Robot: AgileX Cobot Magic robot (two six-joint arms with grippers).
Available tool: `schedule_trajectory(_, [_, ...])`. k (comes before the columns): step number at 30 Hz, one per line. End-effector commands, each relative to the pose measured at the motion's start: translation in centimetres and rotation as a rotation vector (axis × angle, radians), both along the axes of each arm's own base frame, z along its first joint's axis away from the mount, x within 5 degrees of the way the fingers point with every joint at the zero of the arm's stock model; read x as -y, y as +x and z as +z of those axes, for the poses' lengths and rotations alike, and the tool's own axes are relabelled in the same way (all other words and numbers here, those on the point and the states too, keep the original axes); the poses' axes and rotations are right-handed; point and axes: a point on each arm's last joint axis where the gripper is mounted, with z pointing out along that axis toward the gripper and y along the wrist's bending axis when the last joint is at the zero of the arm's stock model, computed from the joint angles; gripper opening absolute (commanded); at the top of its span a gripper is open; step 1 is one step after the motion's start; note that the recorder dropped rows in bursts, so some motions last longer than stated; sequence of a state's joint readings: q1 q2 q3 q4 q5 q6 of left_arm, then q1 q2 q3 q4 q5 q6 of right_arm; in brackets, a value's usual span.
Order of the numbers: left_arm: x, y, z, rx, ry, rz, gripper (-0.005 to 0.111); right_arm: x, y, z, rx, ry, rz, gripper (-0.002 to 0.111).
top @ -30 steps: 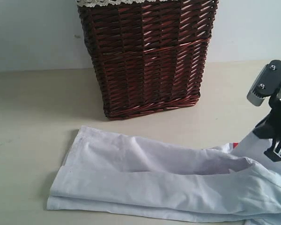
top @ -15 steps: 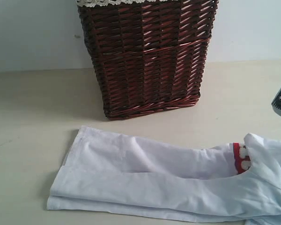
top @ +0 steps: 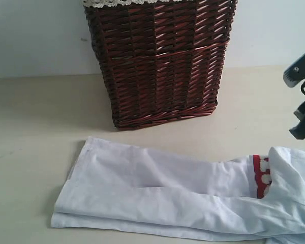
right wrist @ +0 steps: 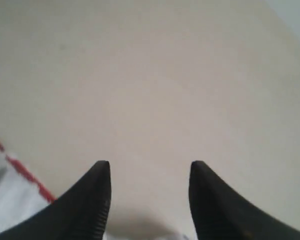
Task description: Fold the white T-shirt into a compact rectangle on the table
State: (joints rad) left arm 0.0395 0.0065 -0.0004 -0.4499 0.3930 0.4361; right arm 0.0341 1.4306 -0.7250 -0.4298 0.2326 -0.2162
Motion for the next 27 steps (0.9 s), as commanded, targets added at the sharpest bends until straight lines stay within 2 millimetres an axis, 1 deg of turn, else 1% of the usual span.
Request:
schedule_trajectory(1, [0.0,0.0,0.1,0.01,0.0,0.0,0.011,-0.4,0.8,0.3,0.051,0.013,0.04,0.039])
schedule_trajectory(3, [0.0,0.0,0.1,0.01,0.0,0.0,0.011,-0.1,0.4,-1.1,-0.079,-0.067,0.081,0.031])
schedule_trajectory(6, [0.0,0.0,0.1,0.01,0.0,0.0,0.011,0.4,-0.7,-3.8,-0.35,-0.164,0.159,0.018])
schedule_trajectory(8, [0.0,0.0,0.1,0.01,0.0,0.0,0.011,0.3,-1.2,-4.9,-0.46,-0.146,0.171,0.007])
schedule_trajectory(9, [0.0,0.0,0.1,0.01,0.0,0.0,0.011,0.1,-1.3,-5.2,-0.484,-0.126,0.174,0.002])
schedule_trajectory(10, [0.0,0.0,0.1,0.01,0.0,0.0,0.011,-0.1,-1.5,-5.2,-0.495,-0.101,0.183,0.0])
schedule_trajectory(14, [0.0,0.0,0.1,0.01,0.0,0.0,0.011,-0.8,-1.7,-5.5,-0.52,-0.017,0.192,0.0])
schedule_trajectory(17, [0.0,0.0,0.1,0.01,0.0,0.0,0.011,-0.9,-1.5,-6.3,-0.545,-0.003,0.185,0.0])
schedule_trajectory(21, [0.0,0.0,0.1,0.01,0.0,0.0,0.011,-0.9,-0.8,-8.7,-0.578,-0.002,0.185,0.0])
schedule_trajectory(25, [0.0,0.0,0.1,0.01,0.0,0.0,0.011,-1.0,0.1,-11.4,-0.571,0.023,0.164,0.0])
schedule_trajectory(27, [0.0,0.0,0.1,0.01,0.0,0.0,0.011,-1.2,0.4,-12.3,-0.557,0.043,0.153,0.0])
